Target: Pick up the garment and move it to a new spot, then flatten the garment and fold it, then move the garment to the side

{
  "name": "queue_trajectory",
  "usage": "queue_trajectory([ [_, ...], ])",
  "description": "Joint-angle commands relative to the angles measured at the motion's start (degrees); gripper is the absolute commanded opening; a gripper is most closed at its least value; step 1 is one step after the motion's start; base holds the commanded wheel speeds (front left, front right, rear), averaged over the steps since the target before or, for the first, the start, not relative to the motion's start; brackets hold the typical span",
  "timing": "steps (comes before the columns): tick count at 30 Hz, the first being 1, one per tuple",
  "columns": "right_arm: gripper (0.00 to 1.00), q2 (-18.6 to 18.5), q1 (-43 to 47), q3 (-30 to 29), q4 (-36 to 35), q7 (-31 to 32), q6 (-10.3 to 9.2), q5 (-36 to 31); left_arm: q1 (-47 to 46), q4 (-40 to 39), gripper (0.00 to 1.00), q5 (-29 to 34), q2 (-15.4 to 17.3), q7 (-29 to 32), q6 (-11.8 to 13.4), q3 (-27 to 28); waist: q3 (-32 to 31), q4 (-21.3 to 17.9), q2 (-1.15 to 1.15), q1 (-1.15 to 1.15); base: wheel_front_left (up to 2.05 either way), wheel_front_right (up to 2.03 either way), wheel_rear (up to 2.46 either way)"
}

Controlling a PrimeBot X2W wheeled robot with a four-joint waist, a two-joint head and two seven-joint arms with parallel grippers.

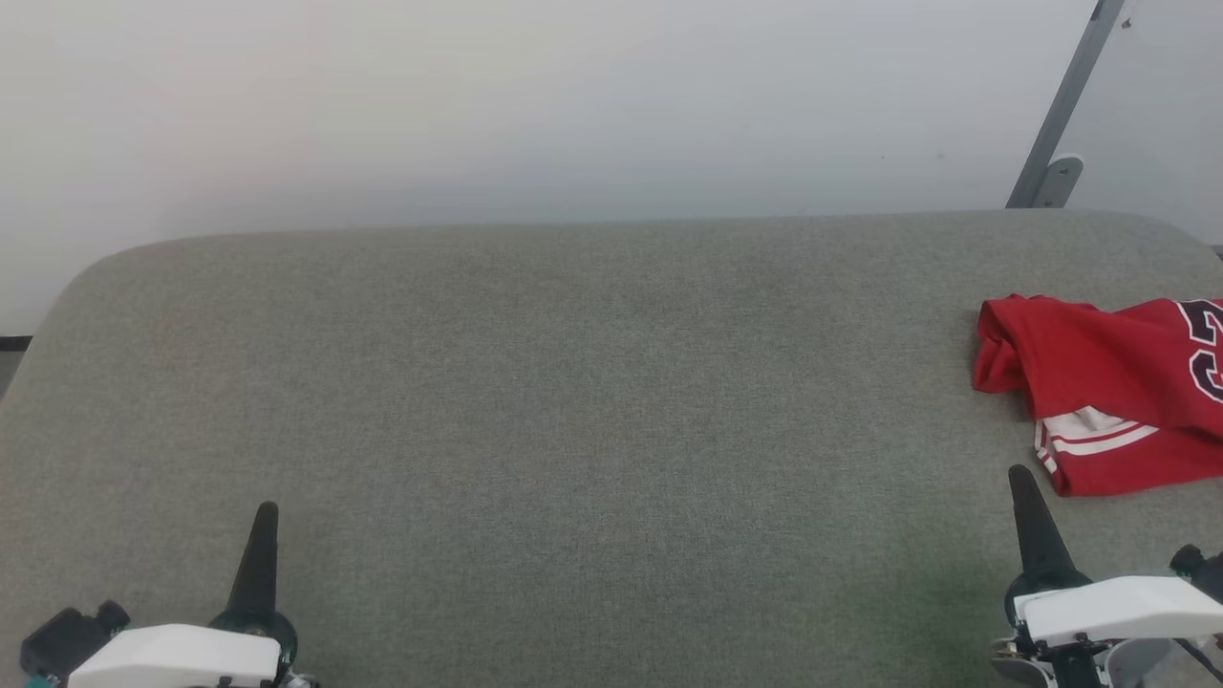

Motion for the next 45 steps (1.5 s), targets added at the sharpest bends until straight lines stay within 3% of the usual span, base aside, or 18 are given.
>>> queue_trajectory([
  [1,0.00,0.03,-1.25,-0.20,-0.34,0.60,-0.06,1.64,-1.61,-0.37,0.00,-1.39,-0.01,0.42,-0.09,0.46,0.02,-0.01,0.00,0.00,0.00,0.00,0.00],
  [45,0.00,0.23,-4.15,-0.35,0.37,6.53,-0.07,23.82,-5.98,1.50,0.00,-17.18,-4.14,6.50,-0.15,2.69,0.54,-0.33,0.00,0.00,0.00,0.00,0.00],
])
